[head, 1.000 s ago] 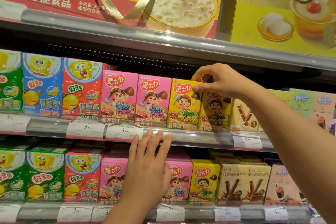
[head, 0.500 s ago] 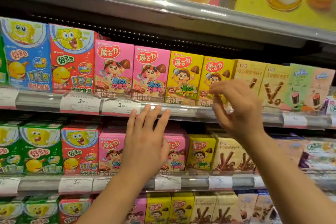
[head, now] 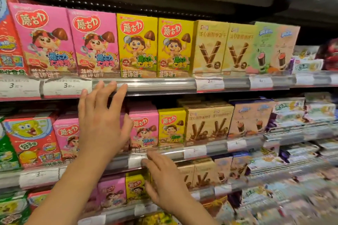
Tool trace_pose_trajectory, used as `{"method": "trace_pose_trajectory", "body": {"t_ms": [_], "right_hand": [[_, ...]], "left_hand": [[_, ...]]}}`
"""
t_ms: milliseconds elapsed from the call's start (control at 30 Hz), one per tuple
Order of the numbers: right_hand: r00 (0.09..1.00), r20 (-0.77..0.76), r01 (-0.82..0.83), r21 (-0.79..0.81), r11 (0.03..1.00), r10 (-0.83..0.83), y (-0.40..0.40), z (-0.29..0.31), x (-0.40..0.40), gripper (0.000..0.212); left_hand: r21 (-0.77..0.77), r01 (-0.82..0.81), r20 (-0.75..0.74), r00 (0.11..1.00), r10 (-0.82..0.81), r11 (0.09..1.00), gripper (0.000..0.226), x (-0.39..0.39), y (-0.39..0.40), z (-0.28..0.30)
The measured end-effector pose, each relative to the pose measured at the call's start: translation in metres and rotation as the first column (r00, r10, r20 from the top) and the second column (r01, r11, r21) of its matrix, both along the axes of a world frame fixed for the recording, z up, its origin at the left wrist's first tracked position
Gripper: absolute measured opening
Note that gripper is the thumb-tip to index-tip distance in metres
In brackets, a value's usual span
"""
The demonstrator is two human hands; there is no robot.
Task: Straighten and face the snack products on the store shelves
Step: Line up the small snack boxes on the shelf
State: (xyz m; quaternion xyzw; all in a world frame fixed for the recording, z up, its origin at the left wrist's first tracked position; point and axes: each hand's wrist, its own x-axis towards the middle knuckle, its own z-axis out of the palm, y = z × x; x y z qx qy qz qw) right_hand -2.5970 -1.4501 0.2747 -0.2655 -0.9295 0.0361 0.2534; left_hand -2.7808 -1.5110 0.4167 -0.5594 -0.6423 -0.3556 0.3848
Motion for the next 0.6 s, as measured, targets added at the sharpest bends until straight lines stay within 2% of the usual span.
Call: {"method": "trace_pose_trajectory", "body": {"t_ms": [167,300,367,467,600], "right_hand": [[0.999,-0.005,-0.040,-0.003,0.999,0.040,0.016,-0.019,0.014,0.057],[0.999,-0.023,-0.032,-0.013,0.999,0.032,0.015,-0.027,0.012,0.061],[0.999,-0.032,-0.019,-0.004,1.000,0.019,0.015,-0.036,0.010,0.064],[0.998,-0.067,0.013,-0.010,1.000,-0.014,0.010,-0.045,0.002,0.065],[0.993,-0.071,0.090,-0.001,0.996,-0.090,0.001,-0.052,-0.011,0.070]], "left_hand": [[-0.041,0.070,0.043,0.997,-0.068,0.997,0.066,0.006,-0.005,-0.007],[-0.119,0.113,0.221,0.972,-0.085,0.986,0.067,0.008,-0.032,-0.048],[-0.189,0.095,0.332,0.943,-0.027,0.977,0.064,-0.001,-0.047,-0.082],[-0.332,0.032,0.422,0.899,0.118,0.943,0.067,-0.029,-0.078,-0.139],[-0.526,-0.109,0.399,0.844,0.358,0.844,0.072,-0.075,-0.121,-0.185]]}}
